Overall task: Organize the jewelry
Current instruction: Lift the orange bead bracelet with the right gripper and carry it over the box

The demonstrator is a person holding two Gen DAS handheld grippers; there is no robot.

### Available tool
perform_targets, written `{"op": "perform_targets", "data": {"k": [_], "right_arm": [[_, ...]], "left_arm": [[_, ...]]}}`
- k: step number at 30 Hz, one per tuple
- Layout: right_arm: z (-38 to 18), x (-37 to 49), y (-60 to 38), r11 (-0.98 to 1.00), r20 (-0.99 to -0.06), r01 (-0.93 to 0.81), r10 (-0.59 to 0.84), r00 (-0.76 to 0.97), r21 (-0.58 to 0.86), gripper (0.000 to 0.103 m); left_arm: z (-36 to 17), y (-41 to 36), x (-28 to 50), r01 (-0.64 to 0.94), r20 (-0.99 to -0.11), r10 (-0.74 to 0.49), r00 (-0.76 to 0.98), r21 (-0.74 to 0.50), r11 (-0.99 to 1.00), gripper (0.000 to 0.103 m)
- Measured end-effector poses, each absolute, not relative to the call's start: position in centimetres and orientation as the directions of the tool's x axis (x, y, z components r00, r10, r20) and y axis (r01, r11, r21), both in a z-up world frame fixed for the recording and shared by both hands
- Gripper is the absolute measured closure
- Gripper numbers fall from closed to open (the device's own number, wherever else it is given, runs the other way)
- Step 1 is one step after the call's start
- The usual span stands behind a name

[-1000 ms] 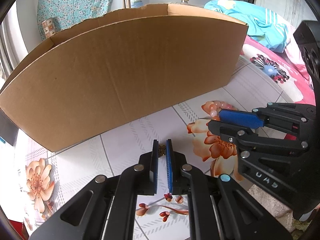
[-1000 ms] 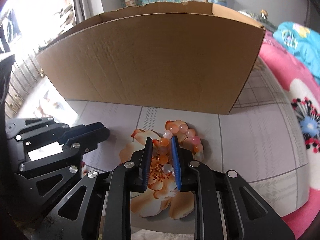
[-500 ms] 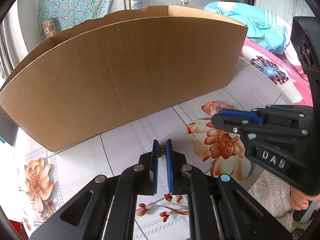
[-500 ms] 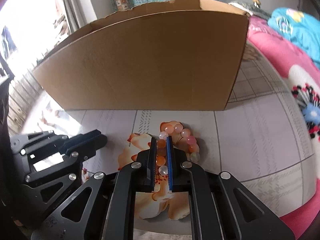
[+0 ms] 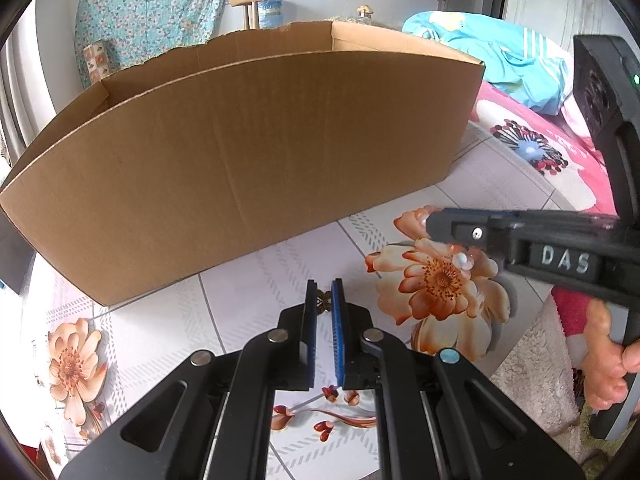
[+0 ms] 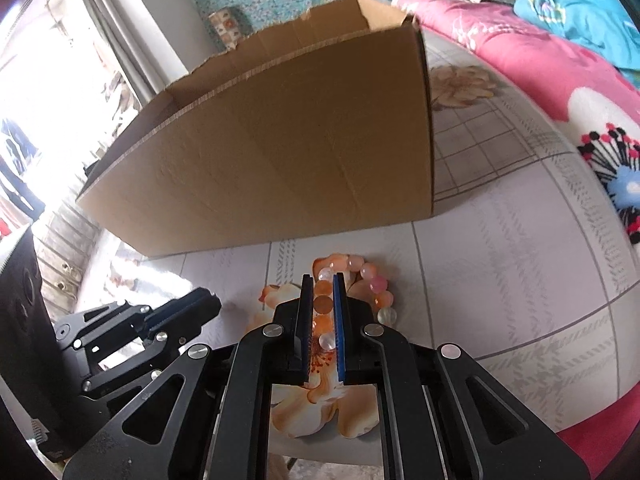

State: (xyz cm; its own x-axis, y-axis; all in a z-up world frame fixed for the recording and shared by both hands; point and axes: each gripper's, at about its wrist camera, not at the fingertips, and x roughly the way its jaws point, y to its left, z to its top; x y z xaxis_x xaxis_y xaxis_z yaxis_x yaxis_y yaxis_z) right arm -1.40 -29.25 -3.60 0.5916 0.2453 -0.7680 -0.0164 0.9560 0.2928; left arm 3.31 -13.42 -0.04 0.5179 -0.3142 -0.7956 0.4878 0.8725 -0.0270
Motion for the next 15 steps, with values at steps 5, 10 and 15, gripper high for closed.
{"op": "perform_targets", "data": {"k": [5,10,15], "right_arm": [[-2.8,-1.8,-29.5,0.947,-0.747,-0.014,0.263,0.610,0.322,0.096],[-1.8,-2.4,-30.5,0.939,-0.724,-0.007,0.271,0.634,0.345,0.096],[-0.9,-4.1,-31.9,0.923,-0.700,-0.006,0.296,0.649,0.384,0.096]], "left_arm": [[0.4,-13.0,3.1,0.489,-0.782,-0.333,0.527,-0.041,0.872,0.097],[1.8,-11.2,2.8,0.487,-0.739,-0.406,0.537,-0.121,0.865,0.097],[3.3,-10.0,2.2,0.511,-0.702,-0.446,0.555,-0.135,0.849,0.097]]}}
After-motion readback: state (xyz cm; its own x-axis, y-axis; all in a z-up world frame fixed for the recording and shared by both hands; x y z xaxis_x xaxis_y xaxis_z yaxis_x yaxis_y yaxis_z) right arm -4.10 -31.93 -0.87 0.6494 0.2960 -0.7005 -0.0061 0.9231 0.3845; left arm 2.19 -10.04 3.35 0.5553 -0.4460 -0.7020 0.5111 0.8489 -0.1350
